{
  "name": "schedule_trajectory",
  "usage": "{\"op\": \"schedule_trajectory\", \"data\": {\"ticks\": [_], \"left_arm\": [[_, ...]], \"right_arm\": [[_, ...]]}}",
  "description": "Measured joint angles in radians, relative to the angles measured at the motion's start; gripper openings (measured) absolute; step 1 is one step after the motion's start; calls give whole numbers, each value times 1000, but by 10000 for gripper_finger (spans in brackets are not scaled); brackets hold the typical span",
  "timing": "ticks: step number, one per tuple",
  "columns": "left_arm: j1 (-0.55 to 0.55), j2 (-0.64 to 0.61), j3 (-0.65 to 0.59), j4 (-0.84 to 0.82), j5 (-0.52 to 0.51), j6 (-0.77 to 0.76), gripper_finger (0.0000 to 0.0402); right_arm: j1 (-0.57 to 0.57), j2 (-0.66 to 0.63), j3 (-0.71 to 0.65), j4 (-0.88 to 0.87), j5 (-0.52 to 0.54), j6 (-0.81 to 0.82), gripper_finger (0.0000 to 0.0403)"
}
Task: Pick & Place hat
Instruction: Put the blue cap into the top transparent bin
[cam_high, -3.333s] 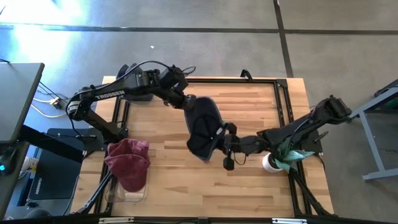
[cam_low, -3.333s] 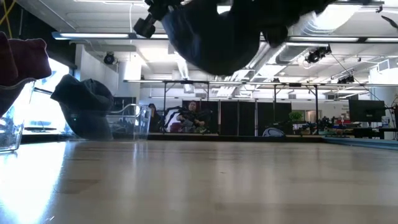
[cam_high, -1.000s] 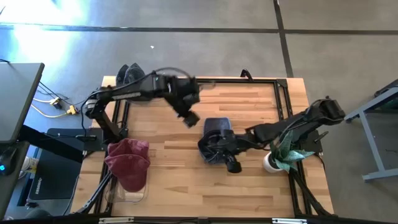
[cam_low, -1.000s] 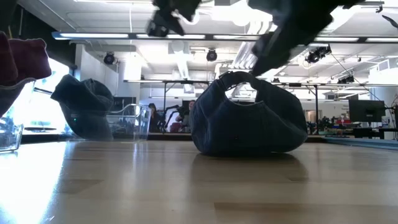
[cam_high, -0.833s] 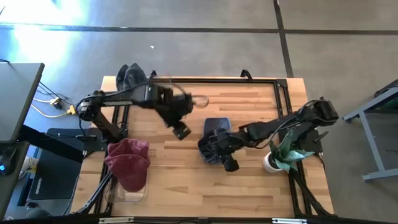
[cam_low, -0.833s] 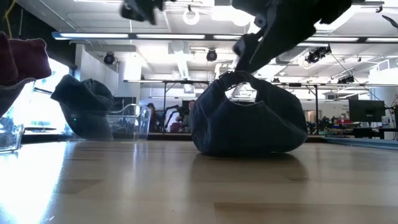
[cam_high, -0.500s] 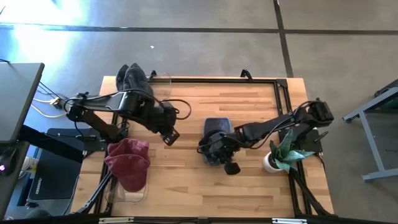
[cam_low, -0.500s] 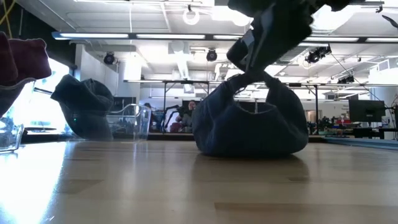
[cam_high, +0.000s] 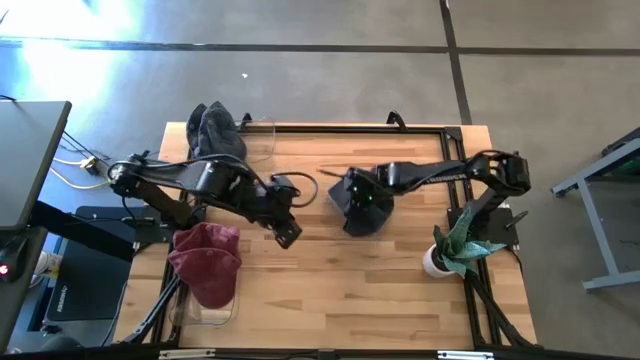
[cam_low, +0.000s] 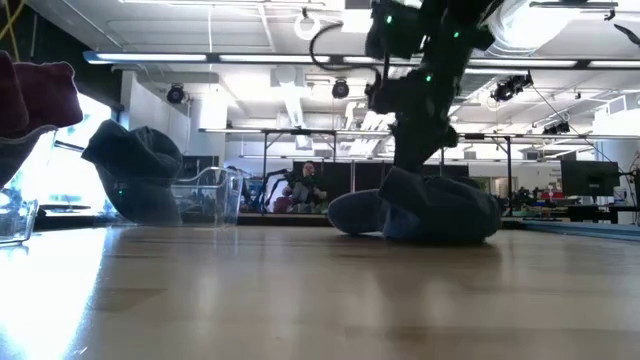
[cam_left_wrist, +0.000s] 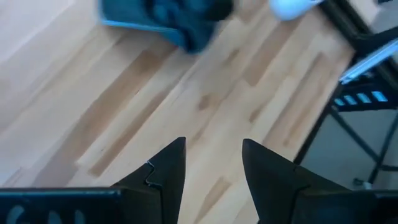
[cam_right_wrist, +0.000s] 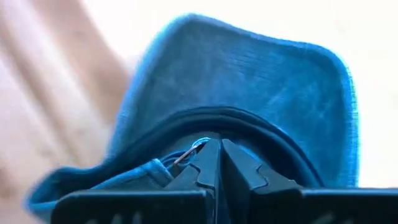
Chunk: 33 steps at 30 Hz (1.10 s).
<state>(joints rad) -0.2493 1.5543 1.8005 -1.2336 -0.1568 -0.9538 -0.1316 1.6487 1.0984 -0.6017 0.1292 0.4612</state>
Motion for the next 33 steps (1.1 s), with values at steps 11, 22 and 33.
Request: {"op": "schedule_trajectory", "data": {"ticks": [11, 22, 33], "left_arm": [[-44, 41, -1, 10, 18, -30, 154], [-79, 41, -1, 5, -65, -125, 153], [-78, 41, -1, 16, -108, -150, 153]], "right_arm": [[-98, 55, 2, 7, 85, -154, 100], [-242, -187, 32, -352, -243, -303, 260], [-303, -155, -97, -374, -226, -768, 291]]}}
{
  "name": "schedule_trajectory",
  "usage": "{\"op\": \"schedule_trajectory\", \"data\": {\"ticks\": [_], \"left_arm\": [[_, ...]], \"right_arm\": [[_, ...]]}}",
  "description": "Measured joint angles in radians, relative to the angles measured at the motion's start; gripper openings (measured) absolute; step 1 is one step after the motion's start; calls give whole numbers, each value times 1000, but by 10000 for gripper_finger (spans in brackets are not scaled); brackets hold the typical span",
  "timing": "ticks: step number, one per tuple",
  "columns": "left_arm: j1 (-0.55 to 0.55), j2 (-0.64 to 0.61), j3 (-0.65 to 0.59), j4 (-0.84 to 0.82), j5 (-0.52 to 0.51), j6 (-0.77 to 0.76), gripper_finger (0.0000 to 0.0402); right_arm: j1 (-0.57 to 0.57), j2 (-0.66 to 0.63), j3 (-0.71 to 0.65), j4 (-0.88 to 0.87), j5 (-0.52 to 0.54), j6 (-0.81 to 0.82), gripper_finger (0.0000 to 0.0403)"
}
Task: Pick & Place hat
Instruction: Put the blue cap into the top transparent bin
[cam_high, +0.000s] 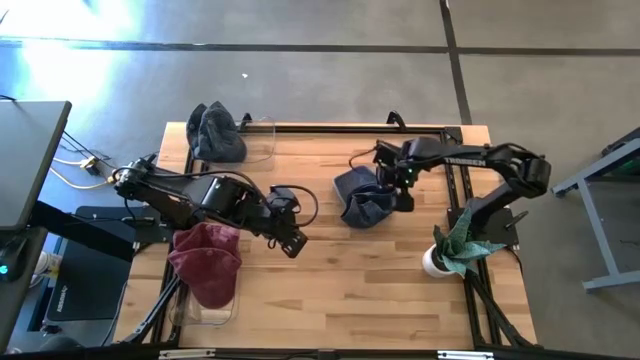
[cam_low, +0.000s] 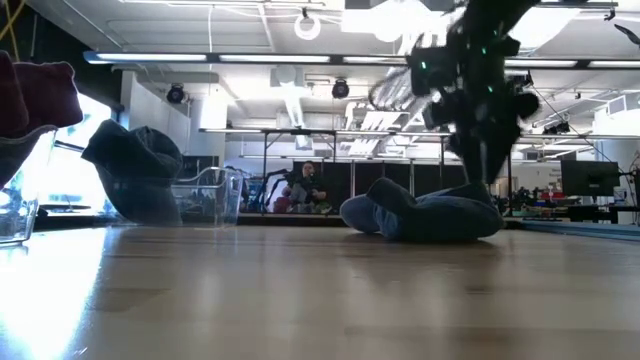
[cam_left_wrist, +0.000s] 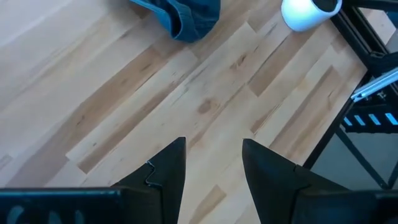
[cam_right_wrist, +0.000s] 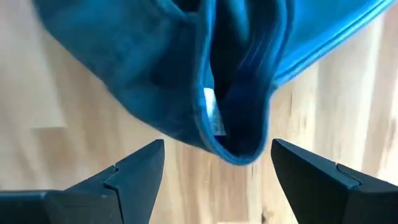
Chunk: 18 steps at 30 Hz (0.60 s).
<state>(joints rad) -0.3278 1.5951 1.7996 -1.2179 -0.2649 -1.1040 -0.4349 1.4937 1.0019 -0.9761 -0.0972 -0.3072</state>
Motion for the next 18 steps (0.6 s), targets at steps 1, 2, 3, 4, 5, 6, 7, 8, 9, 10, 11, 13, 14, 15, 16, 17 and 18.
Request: {"op": "schedule_trajectory", "data": {"ticks": [1, 2, 3, 4, 5, 6, 7, 8, 9, 10, 11, 13, 14, 15, 16, 17, 18], "left_arm": [[0, 0, 0, 0, 1, -7, 153], [0, 0, 0, 0, 4, -11, 153], [0, 0, 0, 1, 7, -13, 153], [0, 0, 0, 2, 8, -17, 153], [0, 0, 0, 5, 9, -18, 153], [0, 0, 0, 9, 9, -18, 153], [0, 0, 0, 14, 10, -14, 153], [0, 0, 0, 21, 12, -7, 153], [0, 0, 0, 26, 12, -3, 153], [0, 0, 0, 26, 11, -3, 153], [1, 0, 0, 26, 12, -3, 153], [1, 0, 0, 31, 11, -2, 153], [1, 0, 0, 34, 11, -2, 153], [1, 0, 0, 42, 11, -2, 153], [1, 0, 0, 50, 11, -2, 153], [2, 0, 0, 51, 11, -2, 153], [9, 0, 0, 48, 12, -2, 153]], "right_arm": [[-5, 0, -32, 29, 11, -15, 291], [-7, 0, -57, 76, 25, -22, 291], [-10, 0, -80, 127, 25, -29, 291], [-11, -2, -101, 171, 18, -38, 291], [-10, -2, -124, 209, 18, -40, 291], [-3, -2, -144, 243, 23, -41, 291], [5, -2, -165, 291, 28, -41, 291], [13, -2, -181, 346, 36, -36, 289], [20, -2, -197, 388, 39, -29, 283], [26, -2, -210, 417, 38, -12, 273], [32, -2, -221, 443, 38, 11, 260], [45, -3, -231, 487, 43, 78, 219], [52, -8, -232, 492, 57, 109, 195], [60, -10, -229, 483, 79, 137, 167], [69, -11, -222, 464, 113, 165, 137], [76, -15, -213, 437, 143, 189, 106], [82, -17, -203, 412, 171, 212, 75]]}}
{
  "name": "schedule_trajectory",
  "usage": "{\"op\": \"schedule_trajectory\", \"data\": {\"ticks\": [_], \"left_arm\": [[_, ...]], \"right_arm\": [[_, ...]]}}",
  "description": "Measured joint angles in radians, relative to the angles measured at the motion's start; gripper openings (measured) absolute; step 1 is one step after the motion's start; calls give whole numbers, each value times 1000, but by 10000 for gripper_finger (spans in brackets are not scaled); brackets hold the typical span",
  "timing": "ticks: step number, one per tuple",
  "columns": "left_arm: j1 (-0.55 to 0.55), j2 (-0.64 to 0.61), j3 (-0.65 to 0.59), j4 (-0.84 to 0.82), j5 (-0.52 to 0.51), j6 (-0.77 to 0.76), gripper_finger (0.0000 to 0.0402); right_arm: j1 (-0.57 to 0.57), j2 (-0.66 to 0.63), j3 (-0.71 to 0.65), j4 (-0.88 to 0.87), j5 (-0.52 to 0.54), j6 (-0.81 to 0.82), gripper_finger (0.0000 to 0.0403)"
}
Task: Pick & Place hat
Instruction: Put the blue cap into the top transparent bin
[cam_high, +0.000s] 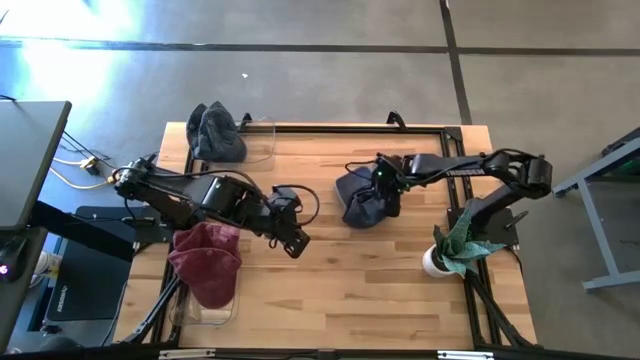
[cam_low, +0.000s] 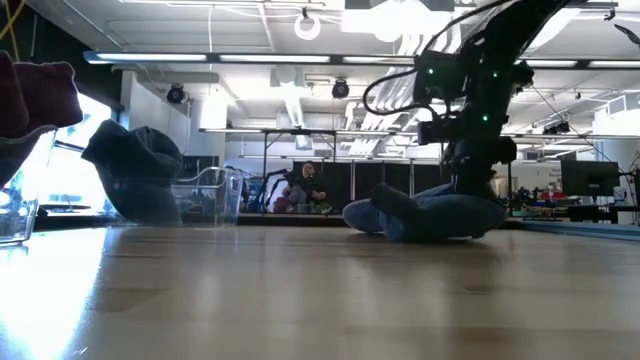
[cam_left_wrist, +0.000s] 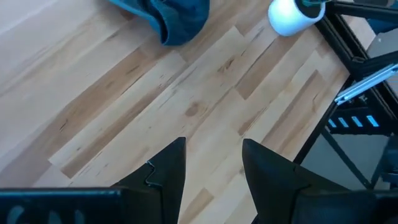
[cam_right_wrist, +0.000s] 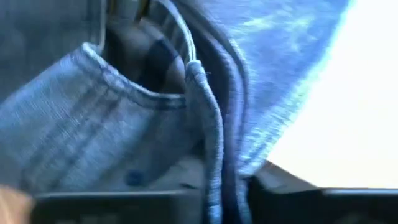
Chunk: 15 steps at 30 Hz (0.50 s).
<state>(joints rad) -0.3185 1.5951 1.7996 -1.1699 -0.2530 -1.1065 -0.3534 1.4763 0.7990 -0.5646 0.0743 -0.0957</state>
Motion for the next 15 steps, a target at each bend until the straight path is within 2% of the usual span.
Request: {"op": "schedule_trajectory", "data": {"ticks": [2, 3, 5, 7, 11, 15], "left_arm": [[13, 1, -7, 2, 7, -1, 153], [25, 5, -16, 3, 9, 0, 153], [49, 11, -51, 6, 7, 3, 152], [70, 12, -103, 14, 9, 2, 144], [106, -22, -264, 165, 67, 37, 104], [132, -113, -459, 462, 84, 64, 56]], "right_arm": [[9, -16, 21, -56, 45, 52, 23], [13, -28, 30, -79, 60, 89, 15], [19, -57, 45, -119, 68, 179, 23], [27, -110, 46, -143, 22, 250, 28], [61, -243, -12, -114, -100, 386, 8], [112, -351, -143, 50, -223, 557, 15]]}}
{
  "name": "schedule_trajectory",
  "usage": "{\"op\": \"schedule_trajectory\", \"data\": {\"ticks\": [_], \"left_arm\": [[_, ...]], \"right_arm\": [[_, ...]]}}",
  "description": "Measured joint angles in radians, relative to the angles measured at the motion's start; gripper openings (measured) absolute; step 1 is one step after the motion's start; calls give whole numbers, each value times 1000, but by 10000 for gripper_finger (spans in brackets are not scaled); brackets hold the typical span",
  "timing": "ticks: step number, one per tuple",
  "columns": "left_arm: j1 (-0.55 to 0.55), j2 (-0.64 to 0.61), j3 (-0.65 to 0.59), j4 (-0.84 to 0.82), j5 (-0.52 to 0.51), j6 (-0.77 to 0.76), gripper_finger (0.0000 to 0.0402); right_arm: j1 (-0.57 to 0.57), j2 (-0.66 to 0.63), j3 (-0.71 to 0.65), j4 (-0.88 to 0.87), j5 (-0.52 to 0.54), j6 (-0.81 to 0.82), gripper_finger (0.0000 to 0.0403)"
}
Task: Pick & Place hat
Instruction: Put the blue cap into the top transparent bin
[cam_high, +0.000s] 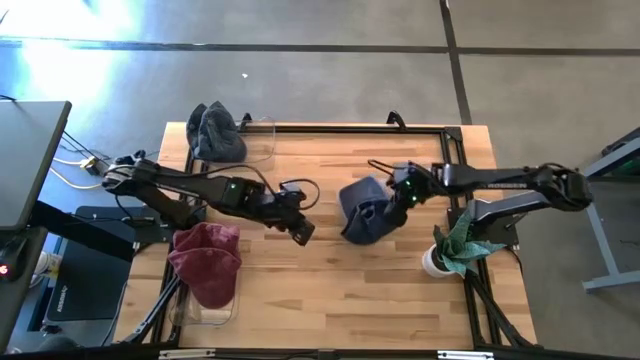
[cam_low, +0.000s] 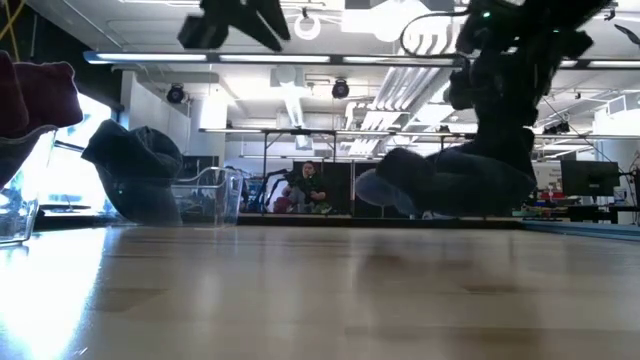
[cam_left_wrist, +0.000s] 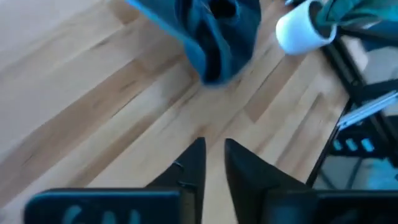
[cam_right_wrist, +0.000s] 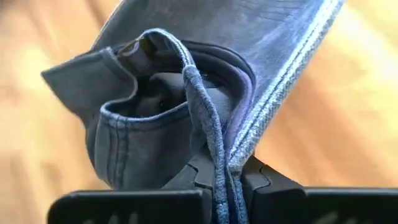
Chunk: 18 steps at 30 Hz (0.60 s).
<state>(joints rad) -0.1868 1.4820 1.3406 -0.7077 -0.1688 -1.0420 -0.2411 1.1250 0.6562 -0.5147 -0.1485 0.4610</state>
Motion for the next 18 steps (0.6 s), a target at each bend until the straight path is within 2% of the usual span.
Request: {"op": "schedule_trajectory", "data": {"ticks": [3, 7, 10, 14, 18], "left_arm": [[14, -22, -123, 212, 7, 42, 35], [17, -28, -205, 460, 11, 167, 34], [27, 19, -221, 541, 5, 203, 48], [48, 116, -226, 570, 13, 201, 76], [55, 187, -221, 641, 79, 199, 87]], "right_arm": [[39, -28, -84, 140, -38, 153, 7], [88, -12, -142, 281, -42, 287, 13], [112, 9, -156, 302, -41, 324, 15], [126, 30, -156, 306, -38, 325, 13], [127, 46, -156, 302, -21, 323, 18]]}}
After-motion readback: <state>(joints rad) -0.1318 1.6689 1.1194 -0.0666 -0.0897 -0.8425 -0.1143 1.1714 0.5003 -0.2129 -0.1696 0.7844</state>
